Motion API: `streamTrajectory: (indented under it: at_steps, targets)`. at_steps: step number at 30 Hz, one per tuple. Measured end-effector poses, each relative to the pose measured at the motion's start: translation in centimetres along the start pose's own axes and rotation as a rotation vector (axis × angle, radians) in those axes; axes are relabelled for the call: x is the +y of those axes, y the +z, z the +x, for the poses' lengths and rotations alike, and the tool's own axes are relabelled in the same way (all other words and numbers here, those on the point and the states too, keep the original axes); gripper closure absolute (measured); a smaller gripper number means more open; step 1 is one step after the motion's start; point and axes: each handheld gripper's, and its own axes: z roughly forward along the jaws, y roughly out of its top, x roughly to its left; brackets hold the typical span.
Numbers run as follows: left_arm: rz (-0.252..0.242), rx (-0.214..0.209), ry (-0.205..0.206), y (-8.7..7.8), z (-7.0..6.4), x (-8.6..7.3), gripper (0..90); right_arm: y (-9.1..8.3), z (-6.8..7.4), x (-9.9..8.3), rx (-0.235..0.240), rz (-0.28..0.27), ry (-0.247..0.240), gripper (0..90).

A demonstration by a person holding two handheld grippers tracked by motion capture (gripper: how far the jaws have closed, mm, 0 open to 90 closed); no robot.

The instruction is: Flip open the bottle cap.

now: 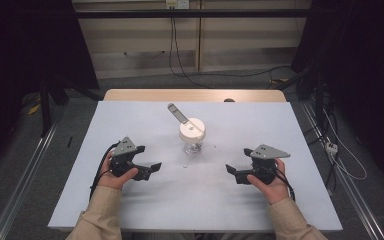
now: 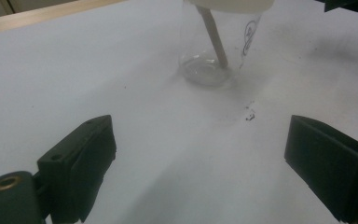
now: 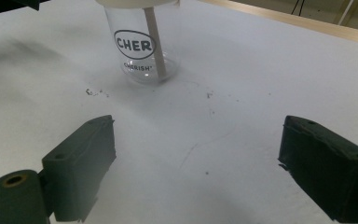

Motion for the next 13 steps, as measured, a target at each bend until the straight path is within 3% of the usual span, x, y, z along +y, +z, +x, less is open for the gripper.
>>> streamTrajectory:
  at_steps: [13]
  targets:
    - [0.015,0.027,-0.019,-1.2,0.6,-1.2,8.3,-1.5,-0.6,-1.7,-0.018,-0.008,0.019,10.6]
